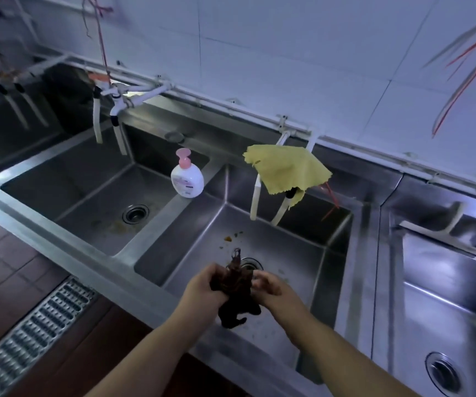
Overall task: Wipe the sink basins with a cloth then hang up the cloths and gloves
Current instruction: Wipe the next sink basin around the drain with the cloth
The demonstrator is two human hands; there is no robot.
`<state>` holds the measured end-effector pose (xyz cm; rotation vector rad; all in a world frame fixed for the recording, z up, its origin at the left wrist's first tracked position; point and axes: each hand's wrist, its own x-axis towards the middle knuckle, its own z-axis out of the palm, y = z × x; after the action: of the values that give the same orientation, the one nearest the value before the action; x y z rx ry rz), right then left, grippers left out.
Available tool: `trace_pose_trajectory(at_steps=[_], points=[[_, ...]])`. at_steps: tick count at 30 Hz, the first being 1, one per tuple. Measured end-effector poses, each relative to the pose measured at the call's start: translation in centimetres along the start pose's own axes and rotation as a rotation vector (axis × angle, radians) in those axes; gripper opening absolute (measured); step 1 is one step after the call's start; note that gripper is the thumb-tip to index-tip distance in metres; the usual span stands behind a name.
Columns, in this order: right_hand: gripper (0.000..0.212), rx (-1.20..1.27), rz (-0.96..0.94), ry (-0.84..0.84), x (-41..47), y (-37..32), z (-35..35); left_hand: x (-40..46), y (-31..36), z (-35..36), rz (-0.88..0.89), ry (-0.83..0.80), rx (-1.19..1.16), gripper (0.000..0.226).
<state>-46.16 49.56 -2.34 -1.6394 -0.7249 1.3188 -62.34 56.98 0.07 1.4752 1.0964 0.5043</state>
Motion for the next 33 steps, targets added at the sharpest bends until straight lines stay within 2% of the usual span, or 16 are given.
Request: trace_pose_trajectory(at_steps=[4, 10, 16, 24, 27, 30, 33], points=[[0.021, 0.058, 0.056, 0.006, 1.5, 0.5, -0.4, 1.6, -0.4, 0.4, -0.028, -0.046, 0.033, 0.031], [0.016, 0.028, 0.094, 0.2, 4.9, 1.3, -2.1, 5.9, -1.4, 0.3, -0.091, -0.037, 0.159, 0.024], [0.012, -0.152, 0.09, 0.227, 9.3, 1.7, -3.2, 11.1, -3.1, 0.0, -0.166, -0.108, 0.343, 0.037], [0.016, -0.322, 0.224, 0.143, 14.2, 5.1, -0.3, 16.2, -8.0, -1.6, -0.271, -0.271, 0.696, 0.011], [0.018, -0.378, 0.297, 0.132, 15.8, 7.3, 1.6, 17.8, -10.4, -2.4, -0.296, -0.379, 0.83, 0.01], [0.019, -0.362, 0.371, 0.183, 17.5, 9.5, 3.3, 19.6, -12.1, -3.0, -0.308, -0.454, 0.866, 0.009], [0.041, -0.288, 0.442, 0.279, 19.0, 11.0, 4.2, 21.2, -12.6, -4.2, -0.269, -0.43, 0.888, 0.027]])
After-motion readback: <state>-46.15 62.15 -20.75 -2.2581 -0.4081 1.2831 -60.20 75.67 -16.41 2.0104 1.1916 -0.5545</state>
